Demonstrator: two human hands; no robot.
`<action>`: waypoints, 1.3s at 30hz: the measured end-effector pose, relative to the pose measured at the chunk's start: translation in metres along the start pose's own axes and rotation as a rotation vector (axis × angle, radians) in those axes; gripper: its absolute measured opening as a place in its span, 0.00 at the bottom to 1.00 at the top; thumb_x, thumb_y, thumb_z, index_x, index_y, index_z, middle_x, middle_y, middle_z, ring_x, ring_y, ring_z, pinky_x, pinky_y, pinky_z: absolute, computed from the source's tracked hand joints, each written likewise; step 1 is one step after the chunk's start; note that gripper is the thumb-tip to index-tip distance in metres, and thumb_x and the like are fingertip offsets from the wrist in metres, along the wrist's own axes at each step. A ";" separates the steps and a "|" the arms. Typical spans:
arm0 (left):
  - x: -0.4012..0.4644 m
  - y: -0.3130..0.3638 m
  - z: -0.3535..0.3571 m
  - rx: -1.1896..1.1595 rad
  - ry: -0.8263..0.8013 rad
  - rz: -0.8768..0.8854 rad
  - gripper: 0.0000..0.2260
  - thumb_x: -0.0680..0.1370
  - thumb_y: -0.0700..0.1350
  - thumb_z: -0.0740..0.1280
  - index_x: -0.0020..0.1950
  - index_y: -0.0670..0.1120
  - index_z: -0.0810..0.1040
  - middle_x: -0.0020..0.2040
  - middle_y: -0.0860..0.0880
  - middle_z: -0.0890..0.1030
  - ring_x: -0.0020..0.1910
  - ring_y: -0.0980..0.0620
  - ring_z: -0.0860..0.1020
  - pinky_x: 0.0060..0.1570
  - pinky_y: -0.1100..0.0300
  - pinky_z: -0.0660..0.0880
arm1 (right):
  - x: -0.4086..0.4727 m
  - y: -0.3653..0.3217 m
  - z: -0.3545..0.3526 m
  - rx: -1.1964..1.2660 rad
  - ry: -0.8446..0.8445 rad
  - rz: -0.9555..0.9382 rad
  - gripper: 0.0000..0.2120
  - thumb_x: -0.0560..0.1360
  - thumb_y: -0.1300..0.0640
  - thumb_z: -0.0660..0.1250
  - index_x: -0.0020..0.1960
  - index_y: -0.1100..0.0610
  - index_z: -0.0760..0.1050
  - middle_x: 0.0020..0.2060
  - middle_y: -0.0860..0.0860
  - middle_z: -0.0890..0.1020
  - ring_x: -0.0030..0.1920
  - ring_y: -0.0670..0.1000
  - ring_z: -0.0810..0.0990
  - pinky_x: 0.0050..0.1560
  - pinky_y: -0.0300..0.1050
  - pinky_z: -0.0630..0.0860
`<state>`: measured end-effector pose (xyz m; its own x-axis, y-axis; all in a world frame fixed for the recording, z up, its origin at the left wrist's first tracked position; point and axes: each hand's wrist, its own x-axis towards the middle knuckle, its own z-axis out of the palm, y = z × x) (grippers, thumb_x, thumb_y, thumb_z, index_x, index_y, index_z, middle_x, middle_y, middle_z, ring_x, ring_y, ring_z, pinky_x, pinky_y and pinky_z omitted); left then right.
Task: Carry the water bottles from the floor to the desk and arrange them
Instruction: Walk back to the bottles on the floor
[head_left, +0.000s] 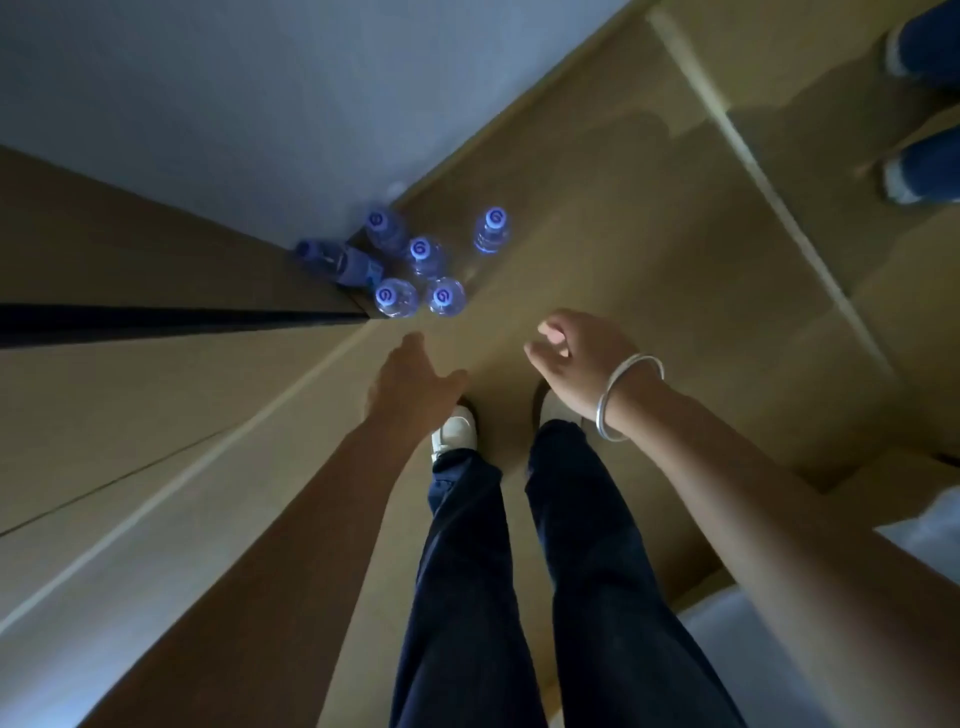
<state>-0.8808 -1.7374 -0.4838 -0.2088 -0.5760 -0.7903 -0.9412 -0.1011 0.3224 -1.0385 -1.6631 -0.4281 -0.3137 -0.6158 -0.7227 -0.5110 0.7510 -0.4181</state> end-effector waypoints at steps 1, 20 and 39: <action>0.015 -0.003 0.009 -0.033 0.006 -0.026 0.33 0.73 0.51 0.68 0.73 0.43 0.59 0.67 0.43 0.70 0.65 0.43 0.70 0.62 0.50 0.68 | 0.013 0.007 0.005 0.013 0.000 0.002 0.18 0.78 0.51 0.59 0.63 0.60 0.71 0.61 0.55 0.76 0.61 0.54 0.74 0.60 0.44 0.68; 0.233 -0.060 0.132 -0.375 0.201 -0.171 0.45 0.66 0.52 0.77 0.75 0.51 0.54 0.70 0.45 0.66 0.68 0.44 0.68 0.61 0.51 0.67 | 0.280 0.086 0.111 0.161 0.155 0.125 0.37 0.68 0.46 0.71 0.70 0.58 0.60 0.65 0.55 0.69 0.64 0.54 0.70 0.60 0.43 0.66; 0.289 -0.072 0.154 -0.435 0.377 0.044 0.33 0.60 0.47 0.79 0.62 0.54 0.71 0.58 0.52 0.74 0.53 0.53 0.74 0.47 0.62 0.68 | 0.383 0.084 0.127 0.318 0.302 0.095 0.40 0.58 0.50 0.78 0.66 0.55 0.66 0.62 0.52 0.73 0.60 0.49 0.74 0.63 0.41 0.70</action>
<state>-0.9147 -1.7722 -0.8154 -0.0613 -0.8284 -0.5568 -0.7214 -0.3488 0.5983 -1.0999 -1.8062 -0.8098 -0.5913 -0.5468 -0.5927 -0.2117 0.8145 -0.5402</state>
